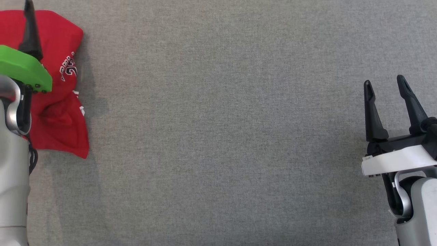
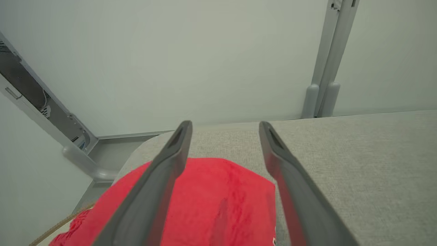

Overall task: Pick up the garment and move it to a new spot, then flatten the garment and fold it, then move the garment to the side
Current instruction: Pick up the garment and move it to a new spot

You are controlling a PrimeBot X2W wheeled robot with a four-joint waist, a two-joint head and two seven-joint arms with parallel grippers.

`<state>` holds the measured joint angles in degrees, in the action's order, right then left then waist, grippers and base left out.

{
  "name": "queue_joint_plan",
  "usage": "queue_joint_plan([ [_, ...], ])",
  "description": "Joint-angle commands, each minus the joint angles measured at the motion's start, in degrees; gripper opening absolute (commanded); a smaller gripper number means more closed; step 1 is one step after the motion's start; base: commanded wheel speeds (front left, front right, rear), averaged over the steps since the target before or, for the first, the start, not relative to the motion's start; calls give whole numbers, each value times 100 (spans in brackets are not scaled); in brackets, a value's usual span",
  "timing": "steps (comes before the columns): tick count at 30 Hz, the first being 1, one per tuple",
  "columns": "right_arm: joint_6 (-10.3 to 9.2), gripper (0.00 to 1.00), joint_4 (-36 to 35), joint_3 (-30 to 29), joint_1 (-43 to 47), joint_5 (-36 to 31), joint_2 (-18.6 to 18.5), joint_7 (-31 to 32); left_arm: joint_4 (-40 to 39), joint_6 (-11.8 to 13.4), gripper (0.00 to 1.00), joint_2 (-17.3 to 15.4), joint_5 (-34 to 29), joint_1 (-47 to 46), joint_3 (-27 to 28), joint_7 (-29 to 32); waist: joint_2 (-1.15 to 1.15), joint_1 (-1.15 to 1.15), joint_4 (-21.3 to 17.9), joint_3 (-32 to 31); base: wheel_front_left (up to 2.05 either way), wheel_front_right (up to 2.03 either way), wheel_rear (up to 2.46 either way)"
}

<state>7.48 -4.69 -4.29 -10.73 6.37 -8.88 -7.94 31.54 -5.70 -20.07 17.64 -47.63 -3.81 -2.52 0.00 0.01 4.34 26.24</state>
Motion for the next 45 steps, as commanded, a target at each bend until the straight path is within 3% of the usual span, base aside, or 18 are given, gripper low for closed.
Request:
queue_joint_plan([
  [1,3,100,-27,-10,-54,-39,8,3,178,-51,100,-97,14,-101,-77,141,0,-1,-145,177,0,0,0],
  [9,3,100,78,9,-136,18,30,-50,1115,-169,100,-255,250,-152,-582,1244,0,-1,-219,176,0,0,0],
  [16,3,100,170,51,-199,74,25,-96,1742,-182,100,-252,437,-107,-899,1632,0,-1,-295,178,0,0,0],
  [17,3,100,178,55,-204,80,27,-99,1817,-183,82,-243,469,-110,-954,1681,0,-1,-299,178,0,0,0],
  [18,3,100,189,57,-213,83,25,-97,1888,-184,34,-256,513,-113,-1021,1715,0,-1,-302,177,0,0,0],
  [19,3,100,198,56,-216,85,22,-96,1927,-184,0,-255,556,-113,-1064,1718,0,-1,-302,173,0,0,0],
  [21,3,100,221,60,-211,91,13,-98,1957,-180,0,-275,572,-138,-1174,1667,0,-1,-294,146,0,0,0],
  [34,3,100,548,190,-32,136,148,-221,1487,-73,0,-452,282,-532,-1380,-174,0,-1,-177,-522,0,0,0],
  [39,3,100,746,208,21,178,225,-289,970,-34,0,-478,251,-641,-1360,-559,0,-1,-178,-858,0,0,0],
  [45,3,100,976,217,101,235,337,-403,116,27,0,-488,181,-758,-1431,-590,0,-1,-350,-1161,0,0,0],
])
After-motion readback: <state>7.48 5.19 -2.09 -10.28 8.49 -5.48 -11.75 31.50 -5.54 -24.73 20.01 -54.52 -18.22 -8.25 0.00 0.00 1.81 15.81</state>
